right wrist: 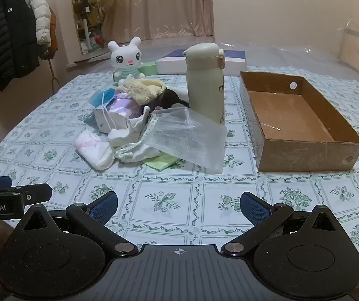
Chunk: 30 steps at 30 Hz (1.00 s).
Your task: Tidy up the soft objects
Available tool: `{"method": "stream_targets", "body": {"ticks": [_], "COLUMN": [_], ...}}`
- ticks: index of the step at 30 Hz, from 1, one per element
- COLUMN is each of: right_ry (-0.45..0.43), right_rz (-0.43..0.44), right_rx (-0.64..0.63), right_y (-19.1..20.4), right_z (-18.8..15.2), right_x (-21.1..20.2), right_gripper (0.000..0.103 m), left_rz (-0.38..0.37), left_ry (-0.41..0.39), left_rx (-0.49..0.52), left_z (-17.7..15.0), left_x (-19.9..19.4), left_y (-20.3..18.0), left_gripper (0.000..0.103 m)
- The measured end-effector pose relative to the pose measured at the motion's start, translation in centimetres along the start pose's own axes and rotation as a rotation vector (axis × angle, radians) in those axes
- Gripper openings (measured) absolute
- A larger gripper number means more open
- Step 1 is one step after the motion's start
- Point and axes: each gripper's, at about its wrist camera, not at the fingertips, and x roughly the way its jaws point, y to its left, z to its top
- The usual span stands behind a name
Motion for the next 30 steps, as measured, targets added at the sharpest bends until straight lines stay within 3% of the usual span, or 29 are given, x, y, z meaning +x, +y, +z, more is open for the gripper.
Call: {"method": "stream_targets", "body": {"ticks": [30], "right_ry": [-0.002], "right_rz": [0.0], "right_rx": [-0.003], "right_y": [0.12], "right_z": [0.18], "right_x": [0.19], "right_gripper": [0.102], "left_rz": [-0.011], "left_ry": [0.002], "left_rx": [-0.001], "left_z": [0.37], "left_x": [0.07], "left_y": [-0.22], "left_gripper": [0.099]}}
